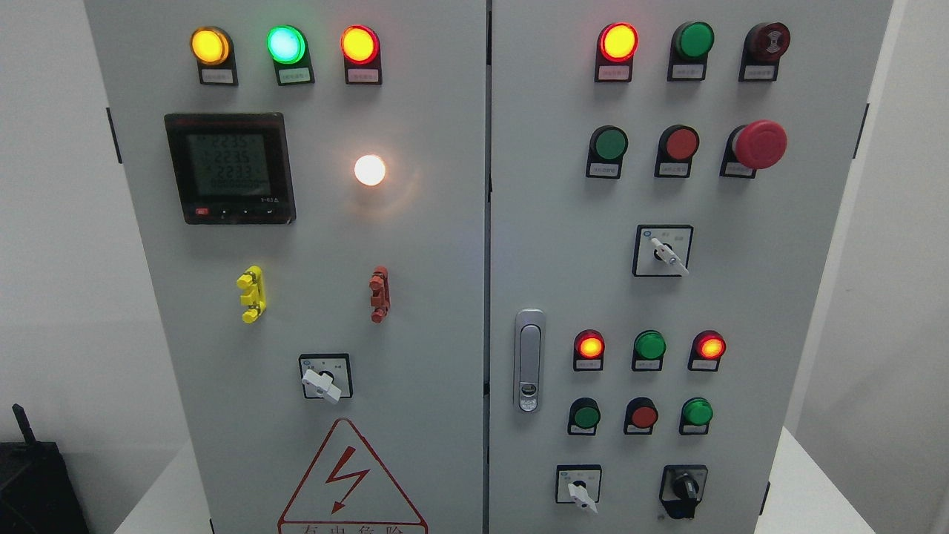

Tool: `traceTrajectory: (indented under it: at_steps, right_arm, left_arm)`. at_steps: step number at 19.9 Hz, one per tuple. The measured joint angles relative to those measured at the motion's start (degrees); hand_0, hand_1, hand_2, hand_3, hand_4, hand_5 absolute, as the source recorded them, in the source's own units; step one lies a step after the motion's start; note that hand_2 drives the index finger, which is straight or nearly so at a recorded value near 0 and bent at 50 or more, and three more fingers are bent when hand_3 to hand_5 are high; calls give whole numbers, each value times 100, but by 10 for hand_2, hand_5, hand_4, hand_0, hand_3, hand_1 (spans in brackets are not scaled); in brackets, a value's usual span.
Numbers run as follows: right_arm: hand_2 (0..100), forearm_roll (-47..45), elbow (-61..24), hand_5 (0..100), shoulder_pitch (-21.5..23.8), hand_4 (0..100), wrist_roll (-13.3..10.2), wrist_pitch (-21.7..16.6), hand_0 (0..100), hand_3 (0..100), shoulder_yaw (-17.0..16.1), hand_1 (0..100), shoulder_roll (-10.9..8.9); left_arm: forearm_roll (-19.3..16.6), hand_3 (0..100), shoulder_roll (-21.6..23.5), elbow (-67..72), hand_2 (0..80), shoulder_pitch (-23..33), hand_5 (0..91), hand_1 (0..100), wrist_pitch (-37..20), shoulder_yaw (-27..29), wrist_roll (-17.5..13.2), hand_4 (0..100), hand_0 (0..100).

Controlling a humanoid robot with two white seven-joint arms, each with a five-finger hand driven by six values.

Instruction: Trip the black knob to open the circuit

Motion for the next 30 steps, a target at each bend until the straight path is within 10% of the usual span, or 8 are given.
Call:
traceTrajectory:
  at_steps: [30]
  right_arm:
    - [0,4,-3826,0,439,198,-1028,-1360,0,293,88,0,-569]
  left_arm:
    - [0,0,0,0,0,1,0,389,0,1,0,0,120]
